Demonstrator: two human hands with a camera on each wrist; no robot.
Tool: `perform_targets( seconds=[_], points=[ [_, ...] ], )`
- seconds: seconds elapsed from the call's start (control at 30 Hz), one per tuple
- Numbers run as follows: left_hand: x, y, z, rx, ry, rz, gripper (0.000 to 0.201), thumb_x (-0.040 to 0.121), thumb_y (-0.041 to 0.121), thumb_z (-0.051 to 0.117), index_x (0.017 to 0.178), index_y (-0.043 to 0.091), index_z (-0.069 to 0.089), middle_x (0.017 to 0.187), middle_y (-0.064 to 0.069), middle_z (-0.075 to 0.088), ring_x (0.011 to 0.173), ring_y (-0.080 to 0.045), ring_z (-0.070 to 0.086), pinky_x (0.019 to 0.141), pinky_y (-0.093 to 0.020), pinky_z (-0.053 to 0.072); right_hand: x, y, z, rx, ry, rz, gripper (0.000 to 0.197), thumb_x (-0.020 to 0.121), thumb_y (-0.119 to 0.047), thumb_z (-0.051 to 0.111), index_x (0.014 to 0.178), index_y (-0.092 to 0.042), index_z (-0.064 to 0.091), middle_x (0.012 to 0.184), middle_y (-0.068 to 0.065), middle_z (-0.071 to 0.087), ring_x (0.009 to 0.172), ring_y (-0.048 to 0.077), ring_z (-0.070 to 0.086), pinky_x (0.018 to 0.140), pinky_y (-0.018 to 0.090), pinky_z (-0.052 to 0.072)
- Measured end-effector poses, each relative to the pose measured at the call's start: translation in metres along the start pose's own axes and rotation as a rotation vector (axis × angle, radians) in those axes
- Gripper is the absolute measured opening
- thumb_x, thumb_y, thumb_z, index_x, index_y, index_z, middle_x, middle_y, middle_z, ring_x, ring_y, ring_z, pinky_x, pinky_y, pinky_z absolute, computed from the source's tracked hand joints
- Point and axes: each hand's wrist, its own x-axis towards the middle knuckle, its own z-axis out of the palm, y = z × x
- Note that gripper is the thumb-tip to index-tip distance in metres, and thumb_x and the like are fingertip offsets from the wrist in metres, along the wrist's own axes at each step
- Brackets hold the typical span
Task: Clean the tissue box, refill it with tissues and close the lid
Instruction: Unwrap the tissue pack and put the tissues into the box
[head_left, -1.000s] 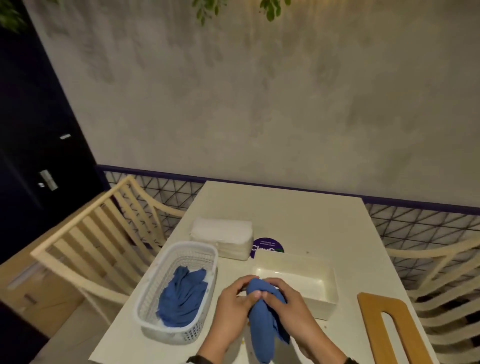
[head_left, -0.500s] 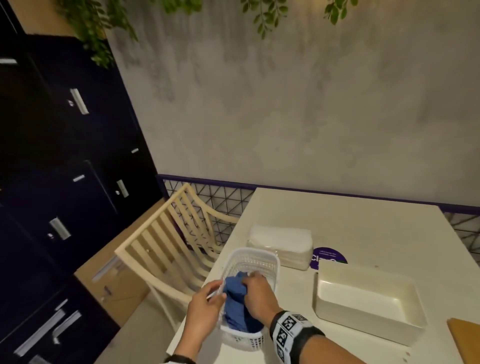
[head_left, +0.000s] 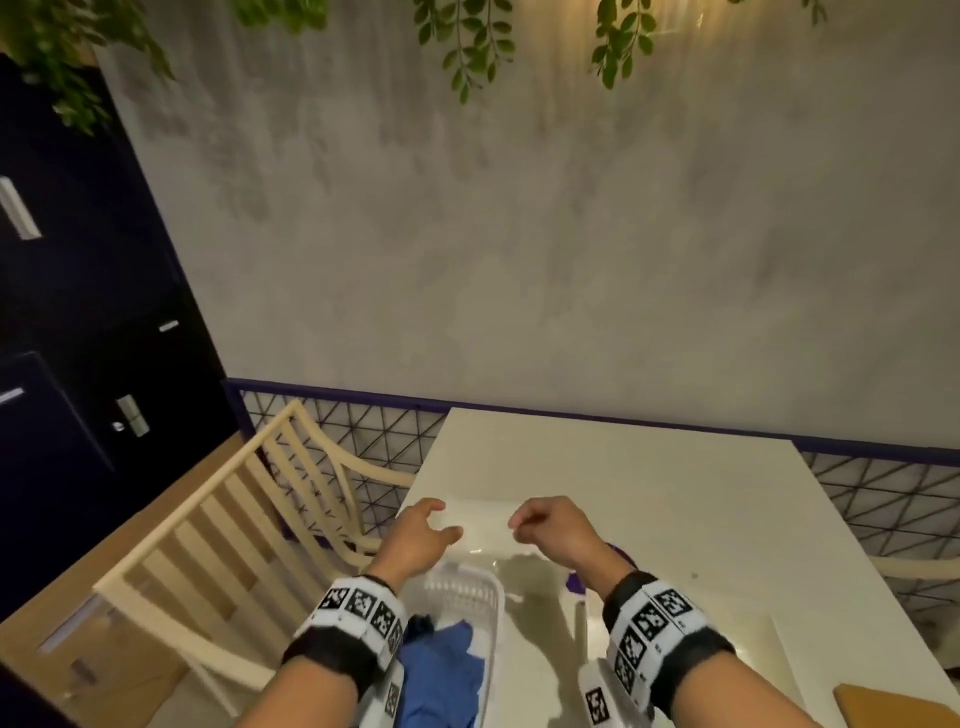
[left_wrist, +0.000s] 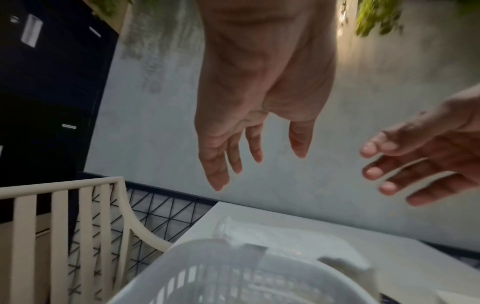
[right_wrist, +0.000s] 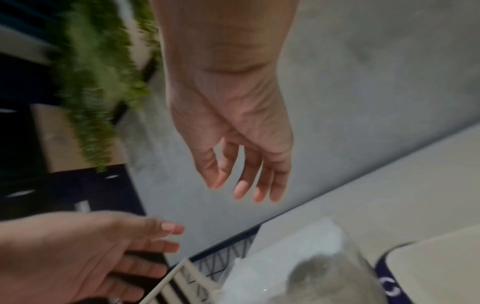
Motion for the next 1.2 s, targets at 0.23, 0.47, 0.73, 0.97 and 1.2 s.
perform_targets(
  seconds=[0.23, 0.47, 0.73, 0.97, 1.2],
  points=[
    [0.088, -0.004, 0.020, 0.273, -0.112, -0.305, 0.073, 0.081, 0.038, 0.060, 0.137, 0.005, 0.028, 0.145, -0.014, 0.037, 0.130, -0.029, 0.041, 0.107, -0.036, 0.038, 0.082, 0.075, 0.002, 0.143, 0.221, 0.395, 0.050, 0.079, -0.012, 0.069, 0.126, -0.009, 0.050, 0.127, 0.015, 0.056, 0.110, 0.027, 0.055, 0.084, 0.025, 0.043],
    [0.108, -0.003, 0.027, 0.363, -0.185, -0.358, 0.058, 0.091, 0.038, 0.047, 0.136, 0.004, 0.037, 0.141, -0.008, 0.046, 0.128, -0.021, 0.046, 0.094, -0.020, 0.037, 0.114, 0.111, 0.037, 0.211, 0.165, 0.557, 0.103, 0.074, -0.033, 0.076, 0.146, -0.008, 0.006, 0.145, 0.022, 0.032, 0.130, 0.033, 0.039, 0.106, 0.036, 0.036],
    [0.111, 0.013, 0.022, 0.254, -0.133, -0.337, 0.072, 0.089, 0.034, 0.051, 0.142, -0.001, 0.017, 0.147, -0.016, 0.036, 0.131, -0.028, 0.042, 0.103, -0.029, 0.039, 0.104, 0.094, 0.020, 0.042, 0.111, 0.473, 0.084, 0.087, -0.025, 0.060, 0.146, -0.004, 0.004, 0.140, 0.017, 0.043, 0.125, 0.030, 0.047, 0.101, 0.031, 0.042],
    [0.061, 0.070, -0.011, 0.341, -0.171, 0.013, 0.097, 0.071, 0.052, 0.070, 0.144, 0.012, 0.021, 0.151, -0.010, 0.032, 0.133, -0.027, 0.039, 0.105, -0.035, 0.038, 0.044, 0.028, -0.061, -0.221, 0.146, 0.171, 0.072, 0.090, -0.038, 0.057, 0.146, -0.014, 0.018, 0.148, 0.011, 0.036, 0.128, 0.032, 0.042, 0.099, 0.039, 0.044],
    [-0.079, 0.091, 0.014, 0.362, 0.076, 0.403, 0.088, 0.068, 0.045, 0.074, 0.140, 0.036, 0.024, 0.125, 0.003, 0.049, 0.109, -0.015, 0.050, 0.095, -0.029, 0.044, -0.110, 0.030, -0.118, -0.169, 0.329, 0.017, 0.065, 0.086, -0.032, 0.065, 0.142, -0.026, 0.032, 0.140, 0.000, 0.046, 0.122, 0.025, 0.048, 0.091, 0.028, 0.043]
  ],
)
